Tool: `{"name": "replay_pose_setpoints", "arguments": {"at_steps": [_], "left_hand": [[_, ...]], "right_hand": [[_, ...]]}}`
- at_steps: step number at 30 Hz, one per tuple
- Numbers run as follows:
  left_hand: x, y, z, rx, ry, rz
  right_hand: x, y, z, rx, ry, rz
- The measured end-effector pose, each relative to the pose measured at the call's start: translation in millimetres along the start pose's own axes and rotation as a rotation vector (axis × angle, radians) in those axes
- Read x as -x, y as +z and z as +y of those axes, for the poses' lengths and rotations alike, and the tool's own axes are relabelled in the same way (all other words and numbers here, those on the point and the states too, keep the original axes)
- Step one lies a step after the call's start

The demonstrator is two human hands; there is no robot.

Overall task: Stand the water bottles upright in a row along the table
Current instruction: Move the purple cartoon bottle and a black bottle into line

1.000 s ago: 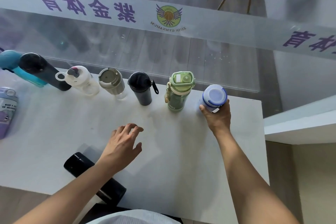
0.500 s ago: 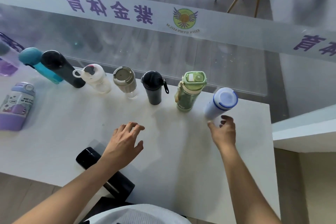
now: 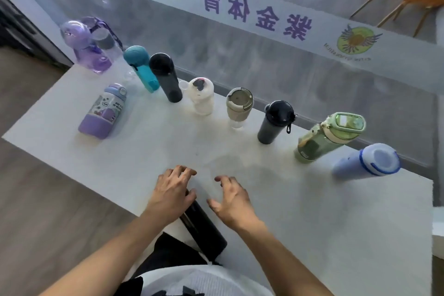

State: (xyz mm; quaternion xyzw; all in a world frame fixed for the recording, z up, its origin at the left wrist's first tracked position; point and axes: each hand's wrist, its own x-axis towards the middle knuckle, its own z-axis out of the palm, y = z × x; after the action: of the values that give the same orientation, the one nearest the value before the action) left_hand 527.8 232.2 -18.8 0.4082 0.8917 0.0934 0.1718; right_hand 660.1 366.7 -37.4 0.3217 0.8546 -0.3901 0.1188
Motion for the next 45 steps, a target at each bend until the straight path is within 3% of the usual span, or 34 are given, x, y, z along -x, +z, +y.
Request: {"name": "replay_pose_setpoints", "arguments": {"at_steps": [9,15,19,29,39,45], "left_hand": [[3.0,-28.5,-110.9,0.02,-0.096,-0.018],[-14.2,-47.4,-181.4,0.01,-0.093,-0.031],[-39.8,-61.6,-218.3,0.035,-0.074,-0.011],[-152.0,-119.7,-291.2,0.019,-0.17,0.147],[-236.0,-124.9,-310.5,0.136,-0.398,-0.018],[-249.1,-121.1,-309.7,0.137,-0.402,-0.066]], "right_hand": [[-42.6,69.9,-80.8,0.312,0.052,-0.159],[-55.5,98.9,-112.7,0.319,0.143,-0.243],[-70.5,93.0,-133.9,0.226,0.184,-0.163],[-122.8,22.1,-218.1,-0.109,0.084,0.267],[-115.9,-6.3,-228.6,-0.211,0.07,0.427],[-97.0,-3.0,-216.9,-0.225,0.099,0.468]]}}
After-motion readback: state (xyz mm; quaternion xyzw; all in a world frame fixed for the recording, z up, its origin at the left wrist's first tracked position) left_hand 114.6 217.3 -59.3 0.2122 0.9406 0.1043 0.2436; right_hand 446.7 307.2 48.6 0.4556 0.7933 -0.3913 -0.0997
